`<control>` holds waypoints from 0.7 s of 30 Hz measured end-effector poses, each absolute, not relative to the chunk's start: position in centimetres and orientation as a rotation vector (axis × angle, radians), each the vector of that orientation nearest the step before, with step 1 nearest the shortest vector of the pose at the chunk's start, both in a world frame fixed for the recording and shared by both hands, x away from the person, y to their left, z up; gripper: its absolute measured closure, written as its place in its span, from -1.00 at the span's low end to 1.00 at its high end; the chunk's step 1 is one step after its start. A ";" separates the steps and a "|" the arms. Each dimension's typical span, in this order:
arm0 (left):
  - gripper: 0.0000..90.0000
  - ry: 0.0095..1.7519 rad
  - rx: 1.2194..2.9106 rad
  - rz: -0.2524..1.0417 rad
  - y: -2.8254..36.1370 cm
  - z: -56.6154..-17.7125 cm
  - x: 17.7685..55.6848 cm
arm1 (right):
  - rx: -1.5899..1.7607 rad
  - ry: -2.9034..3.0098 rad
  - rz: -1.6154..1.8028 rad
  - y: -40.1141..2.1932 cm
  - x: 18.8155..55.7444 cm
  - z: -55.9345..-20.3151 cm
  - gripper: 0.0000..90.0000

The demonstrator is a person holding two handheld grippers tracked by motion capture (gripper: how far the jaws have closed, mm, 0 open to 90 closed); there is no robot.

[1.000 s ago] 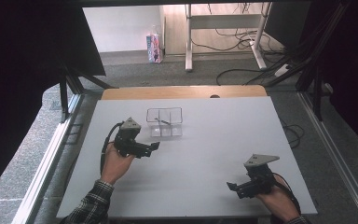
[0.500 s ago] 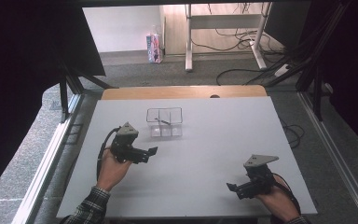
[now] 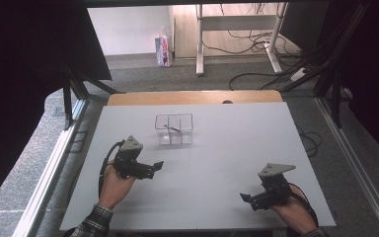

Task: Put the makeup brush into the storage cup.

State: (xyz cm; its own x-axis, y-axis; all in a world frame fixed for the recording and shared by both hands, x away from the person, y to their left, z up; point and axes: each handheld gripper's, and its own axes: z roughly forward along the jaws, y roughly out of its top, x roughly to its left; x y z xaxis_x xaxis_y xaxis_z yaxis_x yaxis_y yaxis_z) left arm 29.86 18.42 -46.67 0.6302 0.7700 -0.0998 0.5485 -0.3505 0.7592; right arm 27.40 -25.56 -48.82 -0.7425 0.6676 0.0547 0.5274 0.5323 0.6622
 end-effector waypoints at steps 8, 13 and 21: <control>-1.00 1.011 2.077 0.369 18.4 -46.8 29.0 | 1.017 2.567 1.001 -25.5 27.4 -48.8 -1.00; -1.00 1.014 2.069 0.370 18.6 -46.9 28.5 | 1.014 2.568 1.000 -25.5 27.4 -48.8 -1.00; -1.00 1.016 2.070 0.385 19.2 -47.1 27.4 | 1.012 2.568 0.996 -25.5 27.3 -48.8 -1.00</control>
State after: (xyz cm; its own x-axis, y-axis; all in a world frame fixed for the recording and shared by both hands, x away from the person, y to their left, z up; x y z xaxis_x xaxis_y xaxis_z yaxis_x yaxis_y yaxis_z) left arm 27.44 19.24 -47.11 0.6342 0.7704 -0.0657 0.5333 -0.3742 0.7587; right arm 27.34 -25.50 -48.81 -0.7431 0.6672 0.0514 0.5274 0.5366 0.6588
